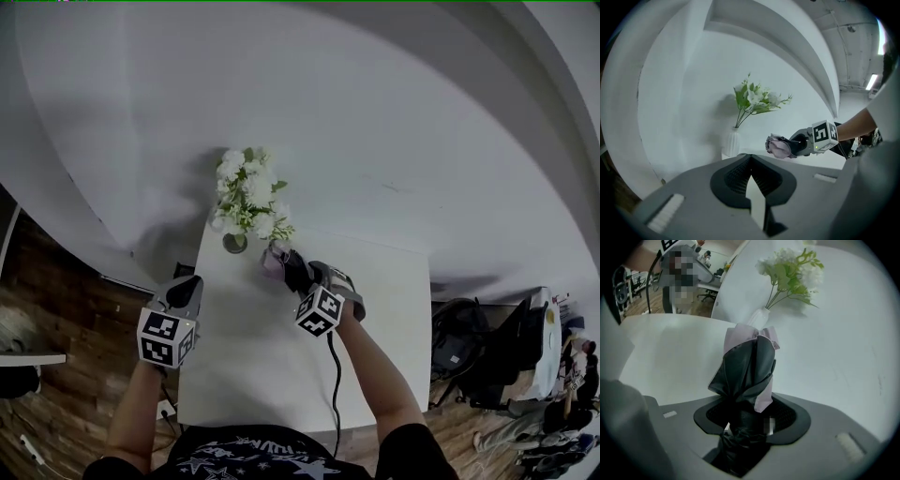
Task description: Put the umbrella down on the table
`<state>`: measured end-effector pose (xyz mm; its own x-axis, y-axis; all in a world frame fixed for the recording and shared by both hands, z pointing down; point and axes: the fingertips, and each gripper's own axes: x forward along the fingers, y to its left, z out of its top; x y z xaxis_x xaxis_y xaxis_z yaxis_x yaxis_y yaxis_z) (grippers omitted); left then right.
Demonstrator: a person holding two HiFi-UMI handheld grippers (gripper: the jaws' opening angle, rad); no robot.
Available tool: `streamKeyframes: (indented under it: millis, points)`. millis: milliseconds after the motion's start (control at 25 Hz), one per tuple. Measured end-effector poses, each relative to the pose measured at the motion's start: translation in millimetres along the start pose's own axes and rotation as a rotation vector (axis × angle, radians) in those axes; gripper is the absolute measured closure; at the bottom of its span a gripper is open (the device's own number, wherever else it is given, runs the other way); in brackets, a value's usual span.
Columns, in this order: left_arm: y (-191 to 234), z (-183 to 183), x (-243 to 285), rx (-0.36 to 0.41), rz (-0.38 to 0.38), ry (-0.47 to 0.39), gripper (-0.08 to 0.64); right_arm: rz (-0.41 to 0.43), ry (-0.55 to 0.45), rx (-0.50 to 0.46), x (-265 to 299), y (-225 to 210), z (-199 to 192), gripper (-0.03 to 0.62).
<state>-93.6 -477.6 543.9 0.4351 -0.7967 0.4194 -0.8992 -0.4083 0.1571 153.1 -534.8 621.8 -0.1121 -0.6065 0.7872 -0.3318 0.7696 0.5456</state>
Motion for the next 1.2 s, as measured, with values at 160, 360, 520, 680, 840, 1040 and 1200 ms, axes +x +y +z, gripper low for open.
streamKeyframes:
  millis: [160, 360, 520, 680, 840, 1040, 1200]
  points:
    - [12.5, -1.3, 10.9, -0.006, 0.016, 0.01, 0.557, 0.005, 0.016, -0.128, 30.1, -8.0, 6.9, 0.348]
    - [25.4, -3.3, 25.3, -0.02, 0.03, 0.021, 0.557, 0.006, 0.025, -0.226, 57.6, -24.6, 8.3, 0.348]
    - [28.8, -7.4, 35.5, -0.029, 0.028, 0.034, 0.557, 0.002, 0.024, -0.246, 73.1, -42.3, 3.4, 0.348]
    - [29.5, -11.1, 40.4, -0.034, 0.029, 0.041, 0.557, -0.007, 0.017, -0.225, 83.2, -51.5, 3.3, 0.347]
    - [29.6, -11.3, 44.1, -0.031, 0.029, 0.042, 0.557, 0.002, 0.008, -0.201, 87.4, -52.8, 4.4, 0.347]
    - [30.8, -14.5, 44.2, -0.035, 0.034, 0.049, 0.557, -0.017, 0.007, -0.198, 87.9, -53.1, 5.2, 0.344]
    - [28.3, -15.5, 40.4, -0.038, 0.029, 0.049, 0.557, -0.05, 0.002, -0.136, 86.2, -56.9, 3.1, 0.335]
